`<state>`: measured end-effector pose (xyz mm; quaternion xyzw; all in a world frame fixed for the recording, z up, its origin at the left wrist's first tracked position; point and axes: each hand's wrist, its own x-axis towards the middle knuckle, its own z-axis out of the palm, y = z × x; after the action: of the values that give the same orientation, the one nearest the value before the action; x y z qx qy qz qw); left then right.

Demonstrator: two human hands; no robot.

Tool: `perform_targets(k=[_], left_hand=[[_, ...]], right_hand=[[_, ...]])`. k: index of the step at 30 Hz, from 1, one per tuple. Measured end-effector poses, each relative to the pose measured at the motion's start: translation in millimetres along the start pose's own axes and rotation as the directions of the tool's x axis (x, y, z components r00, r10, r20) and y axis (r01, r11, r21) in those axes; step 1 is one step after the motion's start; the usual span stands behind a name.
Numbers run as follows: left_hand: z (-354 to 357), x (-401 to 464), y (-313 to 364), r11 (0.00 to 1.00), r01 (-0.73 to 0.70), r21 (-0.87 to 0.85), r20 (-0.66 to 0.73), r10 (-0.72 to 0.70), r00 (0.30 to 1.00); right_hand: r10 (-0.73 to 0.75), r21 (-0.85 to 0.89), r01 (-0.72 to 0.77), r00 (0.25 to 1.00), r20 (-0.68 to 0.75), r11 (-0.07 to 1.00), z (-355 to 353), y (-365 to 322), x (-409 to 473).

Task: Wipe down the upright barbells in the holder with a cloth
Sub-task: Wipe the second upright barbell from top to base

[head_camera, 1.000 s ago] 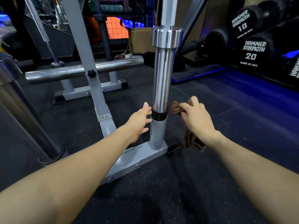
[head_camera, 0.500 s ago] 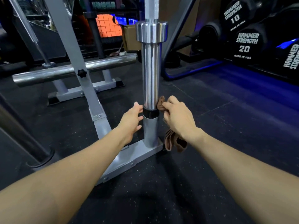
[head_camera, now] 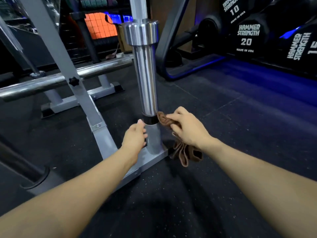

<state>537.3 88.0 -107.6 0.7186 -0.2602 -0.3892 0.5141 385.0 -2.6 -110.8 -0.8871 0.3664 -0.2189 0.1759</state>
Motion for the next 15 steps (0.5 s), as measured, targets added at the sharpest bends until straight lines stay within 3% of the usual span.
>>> perform_targets(k=[4, 8, 15], left_hand=[[15, -16, -15, 0.968, 0.13, 0.215, 0.102, -0.154, 0.983], [32, -54, -6, 0.887, 0.302, 0.349, 0.207, -0.387, 0.899], [69, -134, 82, 0.778, 0.347, 0.523, 0.258, -0.533, 0.806]], right_hand=[[0.234, 0.156, -0.226, 0.972, -0.034, 0.961, 2, 18, -34], [0.444, 0.251, -0.434, 0.896, 0.019, 0.865, -23, 18, -76], [0.472, 0.15, -0.508, 0.854, 0.218, 0.848, -141, 1, -118]])
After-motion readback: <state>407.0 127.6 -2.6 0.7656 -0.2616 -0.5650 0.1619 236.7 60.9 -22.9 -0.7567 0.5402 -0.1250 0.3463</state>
